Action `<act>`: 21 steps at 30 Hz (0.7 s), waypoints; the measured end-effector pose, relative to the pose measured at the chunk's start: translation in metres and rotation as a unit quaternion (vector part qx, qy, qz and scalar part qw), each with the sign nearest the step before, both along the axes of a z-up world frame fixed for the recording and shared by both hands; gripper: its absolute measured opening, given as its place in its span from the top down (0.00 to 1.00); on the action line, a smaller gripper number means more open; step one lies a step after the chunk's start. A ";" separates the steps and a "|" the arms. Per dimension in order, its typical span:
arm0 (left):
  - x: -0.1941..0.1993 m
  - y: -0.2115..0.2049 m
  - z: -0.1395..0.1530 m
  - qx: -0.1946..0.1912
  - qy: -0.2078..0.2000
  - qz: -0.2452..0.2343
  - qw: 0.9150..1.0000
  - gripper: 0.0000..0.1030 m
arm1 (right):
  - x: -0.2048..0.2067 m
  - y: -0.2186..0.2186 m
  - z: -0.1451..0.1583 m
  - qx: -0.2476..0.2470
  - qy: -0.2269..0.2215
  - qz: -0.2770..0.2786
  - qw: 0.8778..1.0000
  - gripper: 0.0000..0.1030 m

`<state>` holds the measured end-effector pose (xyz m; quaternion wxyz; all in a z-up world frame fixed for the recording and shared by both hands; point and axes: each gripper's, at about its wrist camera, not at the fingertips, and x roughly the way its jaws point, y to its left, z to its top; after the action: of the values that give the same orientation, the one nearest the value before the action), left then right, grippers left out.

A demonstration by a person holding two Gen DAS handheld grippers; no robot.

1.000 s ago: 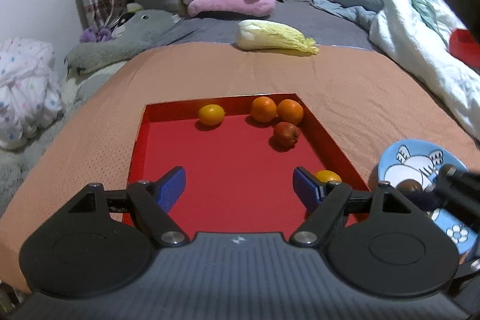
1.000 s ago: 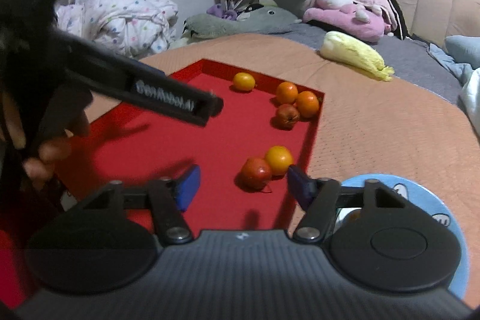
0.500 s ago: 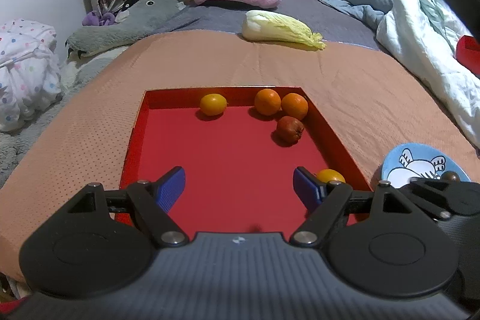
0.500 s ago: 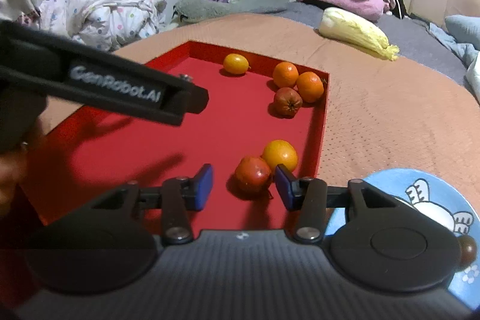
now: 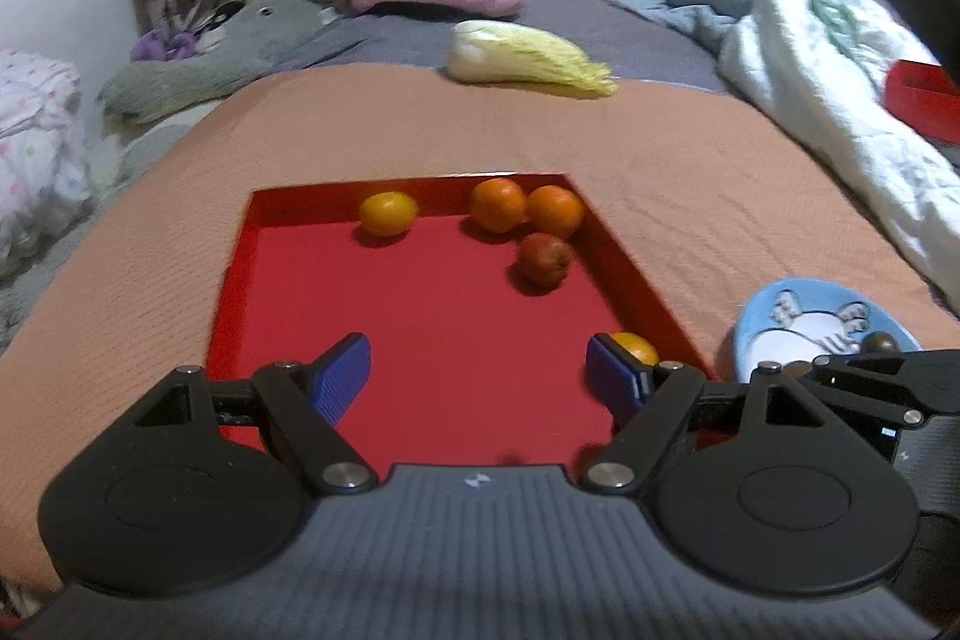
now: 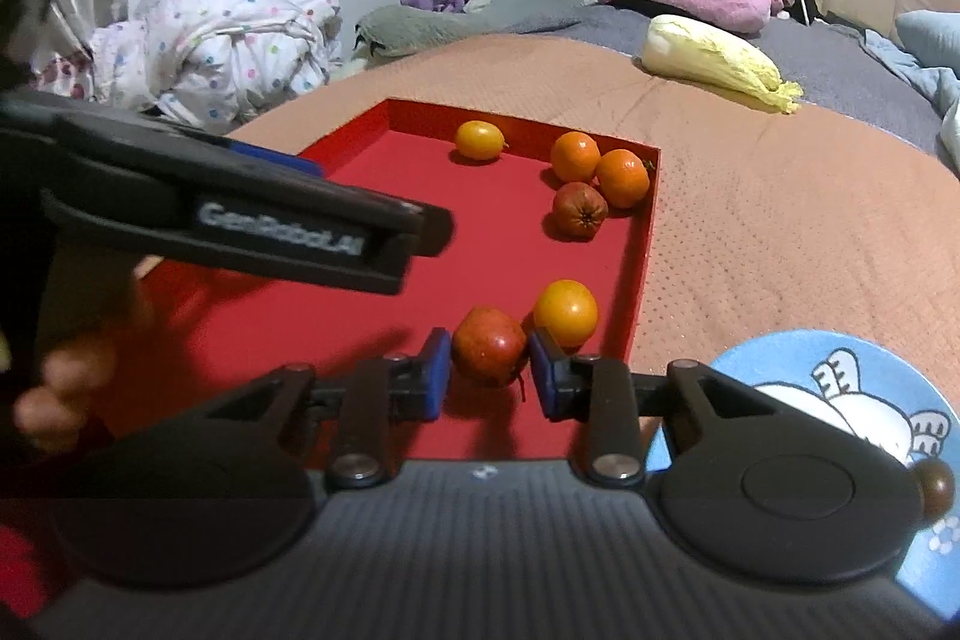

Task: Organize fruits
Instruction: 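Grasp a red tomato with the right tool while the left tool grasps an orange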

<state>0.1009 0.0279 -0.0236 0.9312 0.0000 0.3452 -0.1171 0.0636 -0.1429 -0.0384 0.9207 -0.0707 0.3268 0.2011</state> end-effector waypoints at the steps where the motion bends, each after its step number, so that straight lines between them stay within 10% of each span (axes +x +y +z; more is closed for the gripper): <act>1: 0.000 -0.004 0.001 -0.003 -0.004 -0.015 1.000 0.20 | -0.004 -0.003 0.002 0.002 -0.001 0.001 1.000 0.68; 21: 0.029 -0.065 -0.036 0.061 0.033 -0.125 0.990 0.36 | -0.027 -0.021 -0.008 0.017 0.018 0.006 1.000 0.68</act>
<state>0.1300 -0.0374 -0.0599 0.8957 0.0958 0.3794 -0.2113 0.0369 -0.1641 -0.0465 0.9147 -0.0539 0.3393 0.2130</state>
